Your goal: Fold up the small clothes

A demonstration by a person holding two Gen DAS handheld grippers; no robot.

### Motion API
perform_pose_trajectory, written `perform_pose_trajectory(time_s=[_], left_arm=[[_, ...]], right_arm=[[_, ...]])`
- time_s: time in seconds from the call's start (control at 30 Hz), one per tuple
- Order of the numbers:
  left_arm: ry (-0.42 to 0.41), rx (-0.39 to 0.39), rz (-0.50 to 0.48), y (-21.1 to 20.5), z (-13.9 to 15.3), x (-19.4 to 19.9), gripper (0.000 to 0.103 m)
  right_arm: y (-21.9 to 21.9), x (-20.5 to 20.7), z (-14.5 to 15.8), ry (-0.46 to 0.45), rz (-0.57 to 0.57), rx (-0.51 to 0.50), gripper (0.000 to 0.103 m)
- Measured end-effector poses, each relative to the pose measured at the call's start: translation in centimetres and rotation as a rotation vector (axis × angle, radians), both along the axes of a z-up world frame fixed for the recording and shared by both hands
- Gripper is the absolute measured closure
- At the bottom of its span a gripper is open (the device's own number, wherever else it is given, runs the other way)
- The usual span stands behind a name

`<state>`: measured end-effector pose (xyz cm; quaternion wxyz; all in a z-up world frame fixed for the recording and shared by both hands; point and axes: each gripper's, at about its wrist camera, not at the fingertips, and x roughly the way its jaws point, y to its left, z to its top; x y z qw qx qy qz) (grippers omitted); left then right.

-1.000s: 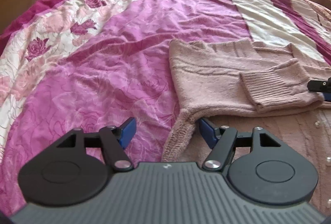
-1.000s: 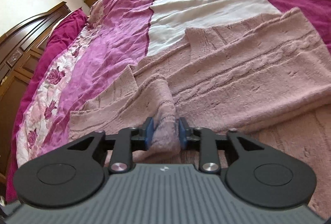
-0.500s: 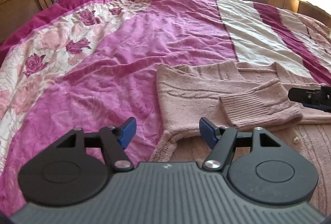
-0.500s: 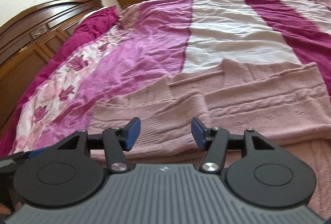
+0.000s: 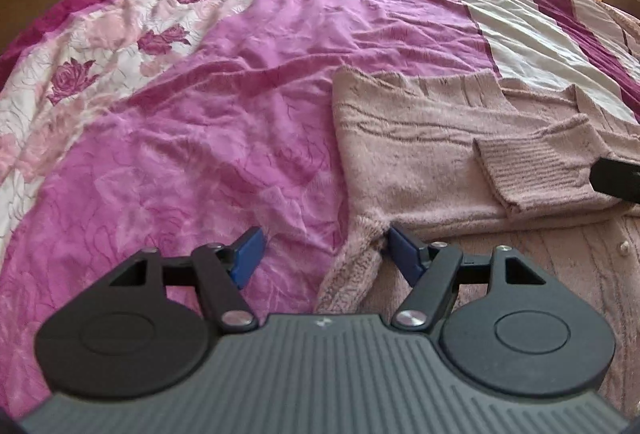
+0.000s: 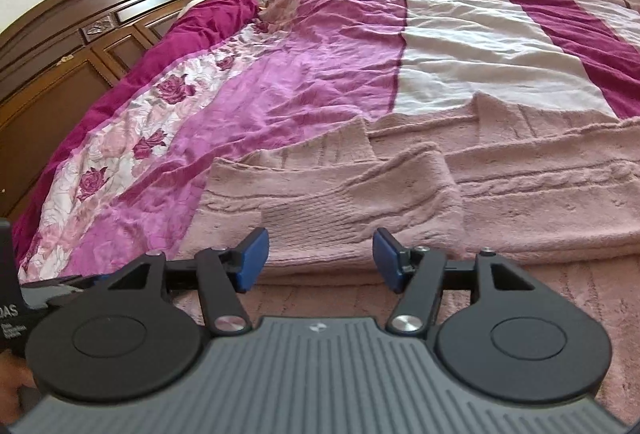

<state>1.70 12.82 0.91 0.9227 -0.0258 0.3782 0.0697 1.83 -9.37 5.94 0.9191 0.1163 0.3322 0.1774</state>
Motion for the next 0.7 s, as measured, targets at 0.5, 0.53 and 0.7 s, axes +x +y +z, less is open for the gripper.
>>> perform_pose_trajectory(time_s=[0.5,0.53,0.7], left_arm=[[-0.011,0.020,-0.006,-0.4,-0.6,-0.3,0.029],[-0.011,0.020,-0.006,-0.4,-0.6,-0.3,0.029],[-0.010,0.022,-0.008,-0.4,-0.2,-0.6,0.031]], right_arm=[[4.8,1.7,-3.0,0.007,0.129,-0.112,0.034],[5.0,1.8,-3.1,0.002,0.139,-0.131,0.035],[6.1,1.6,-4.0,-0.044,0.142,-0.252,0.058]])
